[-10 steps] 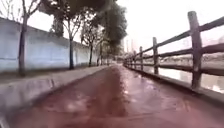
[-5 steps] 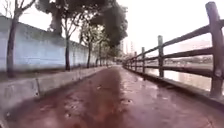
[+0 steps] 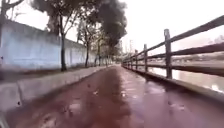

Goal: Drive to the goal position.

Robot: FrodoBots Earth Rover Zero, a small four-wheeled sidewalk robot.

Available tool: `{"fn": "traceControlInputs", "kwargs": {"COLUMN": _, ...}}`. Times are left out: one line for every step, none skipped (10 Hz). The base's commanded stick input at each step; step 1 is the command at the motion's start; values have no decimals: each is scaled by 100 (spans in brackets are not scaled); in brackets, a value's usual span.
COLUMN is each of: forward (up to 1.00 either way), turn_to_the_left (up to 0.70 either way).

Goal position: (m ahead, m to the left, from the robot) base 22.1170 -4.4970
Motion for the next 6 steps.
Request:
{"fn": "traceControlInputs", "kwargs": {"forward": 100, "turn_to_the_left": 0}}
{"fn": "traceControlInputs", "kwargs": {"forward": 100, "turn_to_the_left": 0}}
{"fn": "traceControlInputs", "kwargs": {"forward": 100, "turn_to_the_left": 0}}
{"fn": "traceControlInputs", "kwargs": {"forward": 100, "turn_to_the_left": 0}}
{"fn": "traceControlInputs", "kwargs": {"forward": 100, "turn_to_the_left": 0}}
{"fn": "traceControlInputs", "kwargs": {"forward": 100, "turn_to_the_left": 0}}
